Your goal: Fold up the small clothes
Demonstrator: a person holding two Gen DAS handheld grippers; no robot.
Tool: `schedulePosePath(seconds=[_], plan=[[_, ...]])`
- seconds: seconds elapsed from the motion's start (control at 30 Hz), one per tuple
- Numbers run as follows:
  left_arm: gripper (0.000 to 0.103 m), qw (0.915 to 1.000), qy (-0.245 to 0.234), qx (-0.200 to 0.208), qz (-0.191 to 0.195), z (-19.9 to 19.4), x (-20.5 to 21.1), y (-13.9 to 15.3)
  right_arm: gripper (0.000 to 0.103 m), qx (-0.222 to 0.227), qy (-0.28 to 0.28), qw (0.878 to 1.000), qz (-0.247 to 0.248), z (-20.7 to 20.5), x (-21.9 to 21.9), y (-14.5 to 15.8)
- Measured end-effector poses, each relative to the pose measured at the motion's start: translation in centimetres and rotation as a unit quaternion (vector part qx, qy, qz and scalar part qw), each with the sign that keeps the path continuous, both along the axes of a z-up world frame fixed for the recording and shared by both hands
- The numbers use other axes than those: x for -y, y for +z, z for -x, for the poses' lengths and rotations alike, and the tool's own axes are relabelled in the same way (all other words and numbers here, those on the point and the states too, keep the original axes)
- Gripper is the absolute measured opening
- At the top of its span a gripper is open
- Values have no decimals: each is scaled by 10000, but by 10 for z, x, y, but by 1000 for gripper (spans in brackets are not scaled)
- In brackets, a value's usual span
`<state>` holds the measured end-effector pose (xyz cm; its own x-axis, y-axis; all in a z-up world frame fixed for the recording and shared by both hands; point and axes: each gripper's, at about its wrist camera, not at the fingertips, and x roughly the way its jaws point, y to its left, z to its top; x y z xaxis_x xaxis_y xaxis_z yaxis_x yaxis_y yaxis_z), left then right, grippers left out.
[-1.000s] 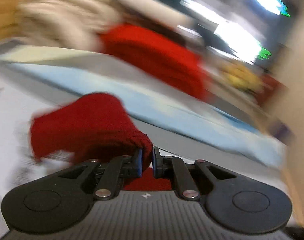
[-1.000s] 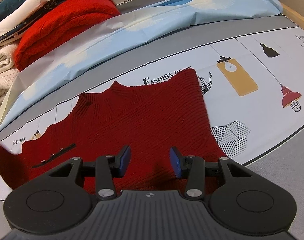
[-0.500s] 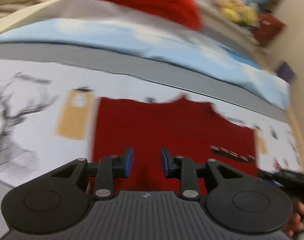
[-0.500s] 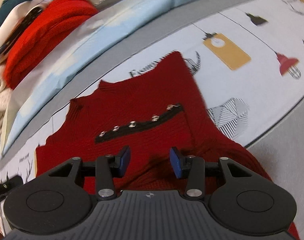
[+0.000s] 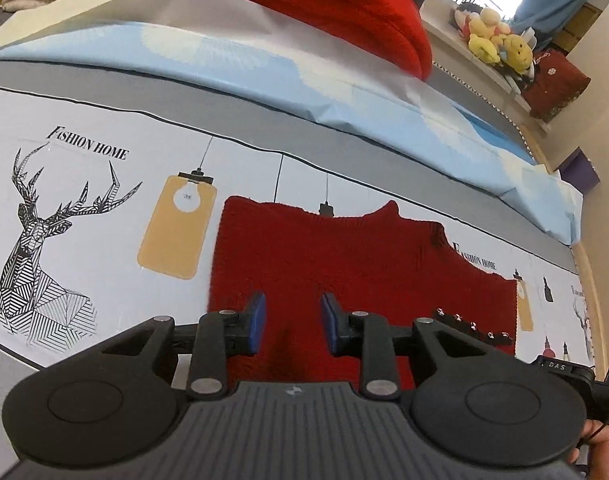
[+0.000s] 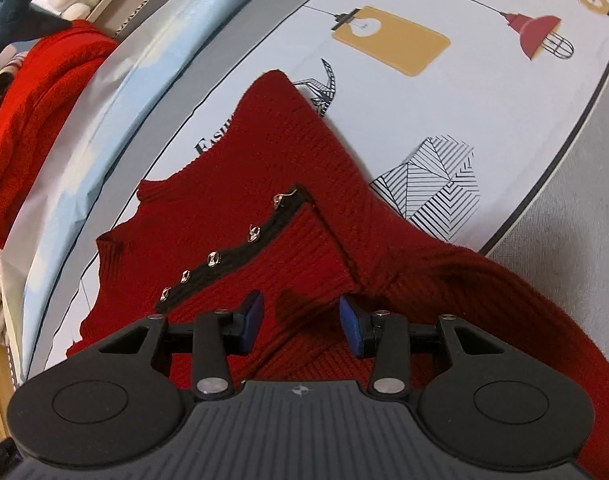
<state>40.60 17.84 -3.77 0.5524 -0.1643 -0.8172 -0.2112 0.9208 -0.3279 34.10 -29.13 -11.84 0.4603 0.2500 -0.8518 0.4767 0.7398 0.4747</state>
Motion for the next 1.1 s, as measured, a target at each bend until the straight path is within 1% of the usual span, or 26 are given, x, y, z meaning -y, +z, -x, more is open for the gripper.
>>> schedulePosePath(seconds=[0.07, 0.13, 0.2, 0.3, 0.4, 0.47, 0.53, 0.6, 0.63, 0.67, 0.7, 0.73, 0.77, 0.8, 0.83, 0.87, 0.9, 0.93, 0.97, 1.0, 1.03, 1.07, 1.1], plan=[[32, 10000, -17, 19, 2, 0, 0, 0, 44, 4, 3, 10000, 19, -1, 0, 0], [32, 10000, -6, 23, 2, -1, 0, 0, 41, -5, 8, 10000, 43, -2, 0, -2], [32, 10000, 4, 10, 1, -1, 0, -1, 27, -23, 47, 9998, 174, -3, -2, -2], [32, 10000, -8, -2, -2, -2, 0, -2, 13, 86, 78, 9993, 361, -3, -2, 2], [32, 10000, -12, 4, -4, -2, 1, -2, 6, 277, 47, 9991, 310, -2, 2, 7], [32, 10000, 3, 6, 8, -3, 0, -2, 6, 649, 37, 9972, 357, 1, 3, 19], [32, 10000, 16, 6, 18, -3, 0, -3, 5, 1208, 125, 9909, 581, 5, -2, 41], [32, 10000, 3, 7, 17, -4, 0, -4, 5, 1840, 198, 9773, 1031, 10, -10, 67], [32, 10000, -6, -10, 7, -4, 0, -6, 5, 2068, 189, 9701, 1258, 13, -12, 77], [32, 10000, -22, -41, -5, -5, 0, -9, 5, 2166, 123, 9660, 1403, 16, -11, 82], [32, 10000, -43, -78, -18, -5, 1, -12, 6, 2102, -6, 9664, 1482, 16, -7, 82], [32, 9999, -69, -126, -33, -6, 1, -16, 6, 1892, -129, 9706, 1486, 14, -1, 75], [32, 9998, -92, -183, -46, -7, 2, -20, 9, 1615, -174, 9766, 1411, 11, 4, 66], [32, 9996, -121, -256, -50, -8, 2, -26, 12, 1197, -112, 9851, 1227, 5, 9, 52], [32, 9994, -140, -321, -35, -9, 2, -32, 12, 820, -50, 9910, 1060, 0, 11, 39], [32, 9990, -147, -411, -4, -10, 1, -40, 13, 570, -138, 9934, 985, 1, 14, 31], [32, 9986, -152, -508, 7, -10, 1, -47, 16, 523, -269, 9935, 974, 4, 15, 29], [30, 9978, -159, -641, -27, -11, 0, -57, 19, 572, -280, 9934, 952, 5, 15, 30], [25, 9965, -200, -796, -138, -11, -1, -66, 27, 683, -204, 9932, 922, 4, 13, 33], [25, 9940, -250, -972, -430, -11, 0, -76, 34, 829, -105, 9926, 880, 3, 9, 36], [28, 9925, -286, -1019, -613, -10, -1, -81, 37, 967, 23, 9920, 809, 2, 7, 38], [28, 9923, -294, -1018, -647, -9, -1, -83, 43, 1033, 187, 9921, 692, -1, 4, 38], [27, 9923, -289, -1005, -660, -8, 1, -79, 45, 994, 306, 9928, 588, -4, 4, 34]])
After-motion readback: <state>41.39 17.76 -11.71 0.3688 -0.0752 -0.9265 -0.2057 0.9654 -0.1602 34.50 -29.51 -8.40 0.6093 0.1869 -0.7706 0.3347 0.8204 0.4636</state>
